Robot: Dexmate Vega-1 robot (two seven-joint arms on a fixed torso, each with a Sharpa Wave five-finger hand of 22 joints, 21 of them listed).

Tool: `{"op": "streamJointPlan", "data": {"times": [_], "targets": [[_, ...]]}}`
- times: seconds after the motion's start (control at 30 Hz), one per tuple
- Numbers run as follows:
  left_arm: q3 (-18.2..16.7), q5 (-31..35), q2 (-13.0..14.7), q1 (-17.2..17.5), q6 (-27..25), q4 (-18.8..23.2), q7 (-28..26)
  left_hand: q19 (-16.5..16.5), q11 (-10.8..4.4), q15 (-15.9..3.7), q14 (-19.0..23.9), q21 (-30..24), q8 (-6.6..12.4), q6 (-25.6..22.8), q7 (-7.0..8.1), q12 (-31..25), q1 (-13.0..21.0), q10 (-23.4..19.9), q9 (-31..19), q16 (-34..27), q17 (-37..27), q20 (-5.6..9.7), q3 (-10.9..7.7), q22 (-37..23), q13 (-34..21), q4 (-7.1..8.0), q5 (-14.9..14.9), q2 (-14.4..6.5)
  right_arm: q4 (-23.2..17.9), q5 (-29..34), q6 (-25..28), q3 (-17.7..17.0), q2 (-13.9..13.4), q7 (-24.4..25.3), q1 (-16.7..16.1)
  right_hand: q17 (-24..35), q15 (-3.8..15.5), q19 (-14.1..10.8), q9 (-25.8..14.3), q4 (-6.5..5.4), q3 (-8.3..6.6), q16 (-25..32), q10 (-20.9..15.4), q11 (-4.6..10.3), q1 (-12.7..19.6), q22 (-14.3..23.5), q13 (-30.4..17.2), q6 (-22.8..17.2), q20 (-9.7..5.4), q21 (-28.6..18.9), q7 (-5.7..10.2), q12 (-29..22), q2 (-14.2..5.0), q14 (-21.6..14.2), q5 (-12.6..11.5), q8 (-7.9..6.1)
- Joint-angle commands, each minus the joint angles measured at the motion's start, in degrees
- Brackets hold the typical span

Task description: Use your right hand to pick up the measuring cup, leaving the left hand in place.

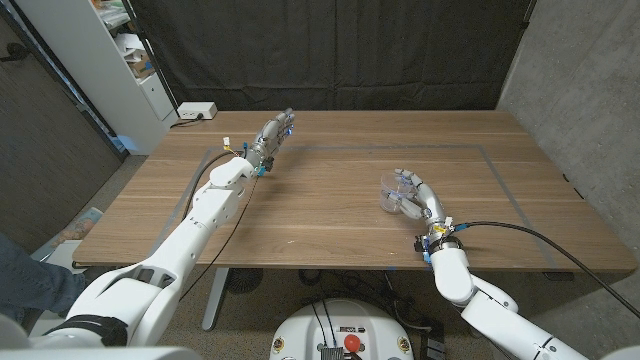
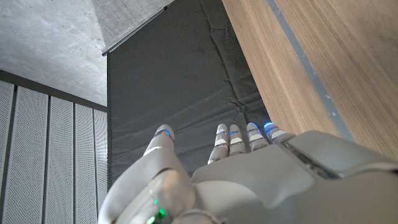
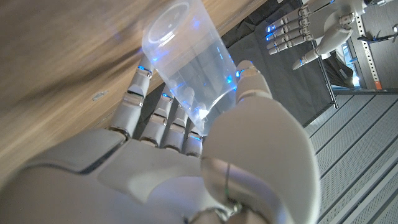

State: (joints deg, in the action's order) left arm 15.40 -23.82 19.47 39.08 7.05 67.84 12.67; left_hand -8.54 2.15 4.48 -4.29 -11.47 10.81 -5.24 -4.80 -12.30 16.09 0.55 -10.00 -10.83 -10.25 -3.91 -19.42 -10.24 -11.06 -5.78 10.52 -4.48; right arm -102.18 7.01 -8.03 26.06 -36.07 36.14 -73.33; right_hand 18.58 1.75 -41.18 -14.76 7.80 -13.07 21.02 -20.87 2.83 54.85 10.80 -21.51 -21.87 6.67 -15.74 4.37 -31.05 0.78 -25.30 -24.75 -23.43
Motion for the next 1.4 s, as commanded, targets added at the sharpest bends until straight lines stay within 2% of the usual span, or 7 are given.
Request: {"op": "streamJointPlan", "data": {"times": [0.03, 0.67, 1.4], "targets": [[-0.2, -0.2, -0.2, 0.2, 0.2, -0.3, 0.2, 0.0, 0.28, 0.15, -0.2, 0.1, -0.1, -0.2, 0.45, 0.1, -0.2, -0.3, -0.3, 0.1, -0.2, -0.3, -0.06, -0.2, -0.1, -0.25, 0.0, -0.3, -4.0, -1.9, 0.8, -1.7, -1.7, -2.3, -1.2, 0.4, -0.3, 0.4, -0.2, -0.51, -0.91, -0.2, 1.1, -0.19, 0.5, 0.1, -0.4, -8.1, 0.49, 0.4, 5.66, 0.4, -1.58, -0.1, 0.6, 0.26], [-0.7, -0.7, -0.1, 0.7, 0.5, -0.3, 0.4, 0.0, 0.36, 0.14, -0.3, 0.0, -0.06, -0.3, 0.57, 0.1, -0.3, -0.3, -0.3, 0.1, -0.2, -0.3, -0.05, -0.2, -0.1, -0.31, 0.0, -0.4, -9.9, -3.9, 3.2, -5.1, -4.9, -5.3, -3.2, 1.0, -0.89, 0.8, -0.3, -0.73, -0.83, -0.6, 2.4, -0.8, -0.2, 0.1, -0.8, -6.6, 0.92, 0.7, 5.17, 0.9, -1.21, 0.4, 1.8, 1.12], [-0.9, -0.9, -0.2, 0.6, 1.0, -0.9, 0.6, -0.1, 0.34, 0.18, -0.3, 0.0, -0.05, -0.4, 0.63, 0.1, -0.3, -0.3, -0.3, 0.1, -0.2, -0.35, -0.04, -0.2, -0.2, -0.37, 0.0, -0.4, -13.3, -7.7, 2.7, -8.2, -7.4, -9.3, -4.2, 1.6, -1.6, 1.1, -0.2, -0.94, -0.7, -1.0, 3.8, -1.69, -1.1, 0.2, -1.1, -4.5, 1.29, 1.0, 4.18, 1.7, -0.84, 0.8, 3.1, 2.39]]}}
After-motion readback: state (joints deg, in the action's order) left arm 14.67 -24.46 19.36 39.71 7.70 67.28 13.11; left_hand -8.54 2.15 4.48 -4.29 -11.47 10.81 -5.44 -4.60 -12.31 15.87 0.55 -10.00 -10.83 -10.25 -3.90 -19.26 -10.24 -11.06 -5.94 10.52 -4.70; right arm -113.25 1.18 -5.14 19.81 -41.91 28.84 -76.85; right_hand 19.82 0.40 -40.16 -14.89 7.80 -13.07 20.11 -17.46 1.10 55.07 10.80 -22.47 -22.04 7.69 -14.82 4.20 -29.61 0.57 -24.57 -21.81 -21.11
